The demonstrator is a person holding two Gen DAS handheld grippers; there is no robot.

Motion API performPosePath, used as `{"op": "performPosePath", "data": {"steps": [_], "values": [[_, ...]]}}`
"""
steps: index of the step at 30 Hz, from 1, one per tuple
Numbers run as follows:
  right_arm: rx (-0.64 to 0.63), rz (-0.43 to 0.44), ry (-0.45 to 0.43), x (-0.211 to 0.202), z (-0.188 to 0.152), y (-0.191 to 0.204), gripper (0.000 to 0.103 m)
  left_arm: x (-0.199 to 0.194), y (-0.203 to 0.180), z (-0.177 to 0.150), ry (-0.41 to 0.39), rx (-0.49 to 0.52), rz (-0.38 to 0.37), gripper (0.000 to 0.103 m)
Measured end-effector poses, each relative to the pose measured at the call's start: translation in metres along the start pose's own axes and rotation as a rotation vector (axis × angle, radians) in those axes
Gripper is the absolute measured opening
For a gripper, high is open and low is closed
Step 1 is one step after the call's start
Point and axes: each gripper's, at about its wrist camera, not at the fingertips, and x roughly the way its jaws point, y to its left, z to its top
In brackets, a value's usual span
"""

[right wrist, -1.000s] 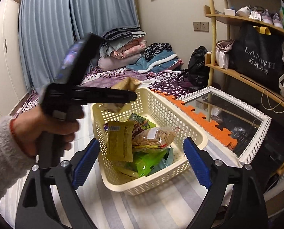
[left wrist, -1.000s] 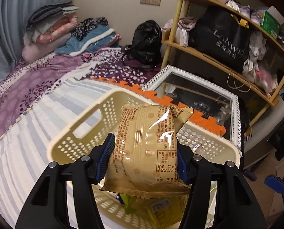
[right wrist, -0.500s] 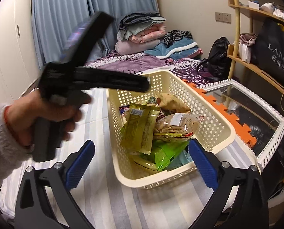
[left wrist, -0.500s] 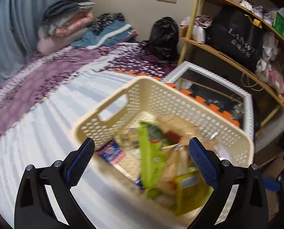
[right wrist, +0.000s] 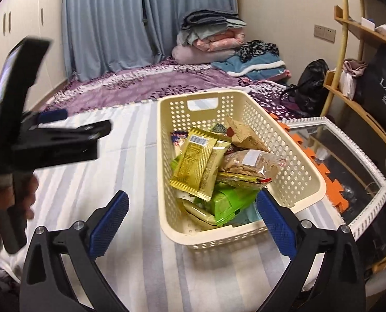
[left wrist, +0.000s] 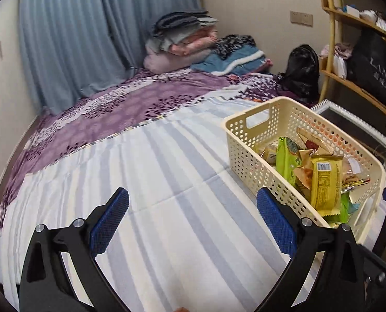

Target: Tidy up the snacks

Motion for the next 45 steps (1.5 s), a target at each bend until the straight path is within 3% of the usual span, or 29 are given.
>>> {"op": "performPosePath", "data": {"steps": [5,11,24,45], "values": [[-0.038,-0.039,-0.021,-0.004,-0.003,0.006,0.098,-0.03,0.01,-0.015,-0.015,-0.058,0.045,0.1],[-0.095,-0.093,-0.028,-0.007,-0.008,0.012,0.098,-0.042,0.013,-0.037,0.031,-0.086,0.015,0.1],[-0.127,-0.156,-0.003,-0.017,-0.018,0.004,0.098,-0.056,-0.027,-0.056,0.052,0.046,0.033,0.1],[-0.127,-0.179,0.01,-0.015,-0.022,-0.006,0.098,-0.057,-0.046,-0.057,0.069,0.103,0.023,0.1]]}}
